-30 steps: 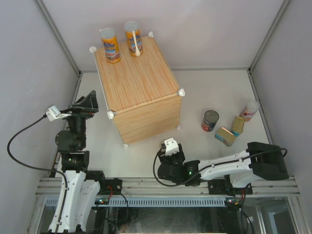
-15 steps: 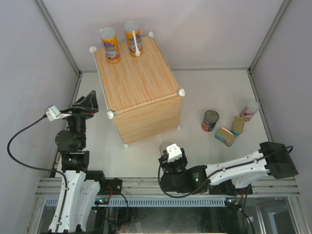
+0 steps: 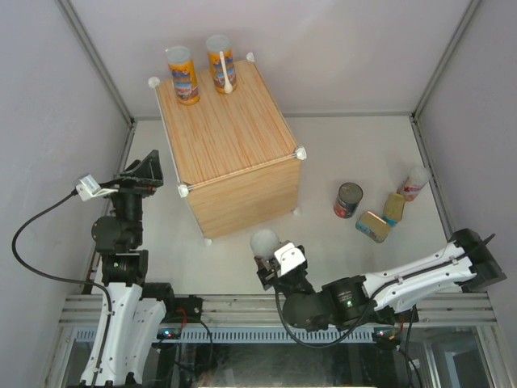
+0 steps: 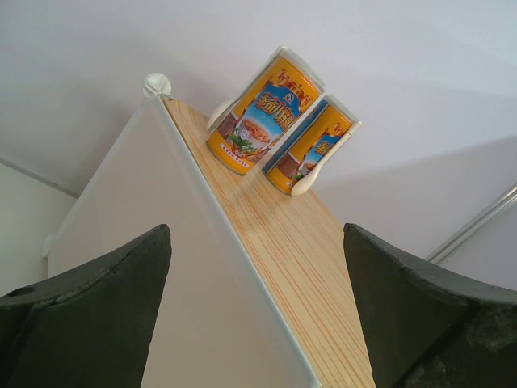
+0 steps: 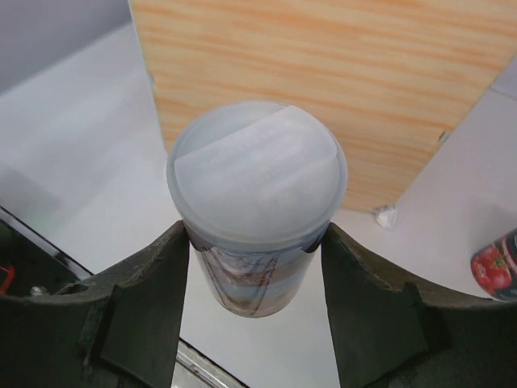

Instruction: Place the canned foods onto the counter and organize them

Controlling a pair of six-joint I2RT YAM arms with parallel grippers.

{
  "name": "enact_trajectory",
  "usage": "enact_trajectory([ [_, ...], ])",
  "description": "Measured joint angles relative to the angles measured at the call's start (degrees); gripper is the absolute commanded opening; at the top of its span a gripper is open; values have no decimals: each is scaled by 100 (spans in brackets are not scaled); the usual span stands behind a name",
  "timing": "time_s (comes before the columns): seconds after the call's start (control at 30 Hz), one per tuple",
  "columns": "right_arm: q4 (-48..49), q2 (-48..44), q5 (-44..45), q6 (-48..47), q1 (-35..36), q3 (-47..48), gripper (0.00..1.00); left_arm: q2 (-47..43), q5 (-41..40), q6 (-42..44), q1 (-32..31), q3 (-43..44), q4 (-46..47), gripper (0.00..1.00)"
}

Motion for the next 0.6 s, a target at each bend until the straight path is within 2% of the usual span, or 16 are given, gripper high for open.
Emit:
enact_trajectory([
  [0.13, 1102, -267, -17, -1390, 61, 170, 0, 0, 0, 0, 0, 0, 0, 91],
  [0.33, 2175, -197, -157, -2973, 50, 909, 0, 15, 2, -2, 0, 0, 0, 91],
  [0.6, 2417, 186, -874, -3818, -474, 2035, 0, 24, 2, -2, 0, 0, 0, 91],
])
